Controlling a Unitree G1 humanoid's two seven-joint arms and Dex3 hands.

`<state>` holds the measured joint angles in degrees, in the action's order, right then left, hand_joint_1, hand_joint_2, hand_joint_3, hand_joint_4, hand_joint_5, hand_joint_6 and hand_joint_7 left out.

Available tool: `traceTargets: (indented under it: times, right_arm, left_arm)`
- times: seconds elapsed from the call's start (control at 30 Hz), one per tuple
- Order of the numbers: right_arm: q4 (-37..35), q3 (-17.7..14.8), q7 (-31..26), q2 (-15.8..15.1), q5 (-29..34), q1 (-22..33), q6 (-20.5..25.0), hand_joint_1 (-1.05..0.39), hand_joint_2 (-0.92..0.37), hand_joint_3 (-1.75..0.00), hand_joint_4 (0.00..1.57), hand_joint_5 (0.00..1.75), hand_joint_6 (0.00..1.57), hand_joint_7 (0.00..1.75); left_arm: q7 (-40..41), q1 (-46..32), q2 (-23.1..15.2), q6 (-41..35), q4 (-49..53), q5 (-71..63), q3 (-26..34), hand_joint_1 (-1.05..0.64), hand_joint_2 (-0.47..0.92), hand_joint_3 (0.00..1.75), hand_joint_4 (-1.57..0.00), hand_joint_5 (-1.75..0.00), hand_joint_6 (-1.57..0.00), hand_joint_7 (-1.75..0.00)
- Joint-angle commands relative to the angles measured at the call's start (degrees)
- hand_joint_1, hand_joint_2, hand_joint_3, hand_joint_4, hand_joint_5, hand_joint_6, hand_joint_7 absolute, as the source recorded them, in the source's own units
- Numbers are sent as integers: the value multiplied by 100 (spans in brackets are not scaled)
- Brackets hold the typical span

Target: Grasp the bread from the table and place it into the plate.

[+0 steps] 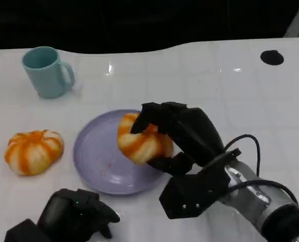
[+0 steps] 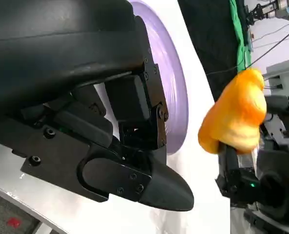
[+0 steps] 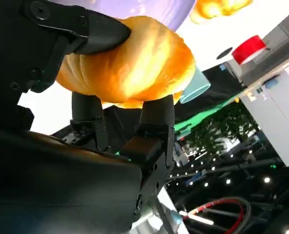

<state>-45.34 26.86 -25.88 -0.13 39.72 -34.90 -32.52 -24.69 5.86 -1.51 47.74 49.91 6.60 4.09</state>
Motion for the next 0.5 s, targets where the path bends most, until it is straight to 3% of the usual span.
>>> traceTargets:
  times: [0.03, 0.1, 0.17, 0.23, 0.3, 0.37, 0.43, 0.5]
  right_arm:
    - [-520, 6, -23, 177, -102, -338, -2, -8, -40, -126, 88, 170, 82, 137]
    - [-660, 23, 109, 229, -103, -426, 120, -9, -42, -120, 84, 160, 82, 121]
    - [-732, 69, 248, 231, -70, -485, 231, -13, -58, -79, 79, 128, 82, 77]
    - [-706, 171, 478, 178, 6, -518, 384, -20, -68, -57, 58, 89, 69, 37]
    - [-611, 265, 678, 119, 82, -516, 543, -28, -78, -38, 41, 55, 60, 13]
    - [-501, 343, 817, 70, 144, -501, 673, -31, -83, -28, 36, 44, 57, 6]
    - [-370, 418, 992, 7, 195, -471, 778, -44, -90, -17, 15, 37, 42, 1]
    - [-199, 377, 1269, -24, 63, -376, 806, -48, -92, -16, 6, 38, 36, 1]
  left_arm:
    - [-54, 2, -68, 7, 53, 52, 12, -105, 92, 14, -125, -111, -144, -47]
    - [-51, -1, -74, 40, 61, 42, 4, -105, 92, 13, -125, -111, -144, -47]
    - [-37, -5, -80, 71, 67, 26, -4, -105, 92, 13, -125, -110, -143, -47]
    - [-22, -6, -84, 89, 76, 11, -10, -105, 92, 14, -125, -110, -143, -47]
    - [-9, -8, -87, 90, 79, 1, -13, -105, 92, 14, -125, -110, -143, -47]
    - [-3, -12, -88, 73, 69, 2, -15, -105, 92, 14, -125, -111, -143, -48]
    - [7, -15, -88, 53, 56, -1, -18, -105, 92, 14, -125, -111, -143, -48]
    - [32, -14, -96, 59, 47, -27, -25, -105, 92, 14, -125, -111, -143, -48]
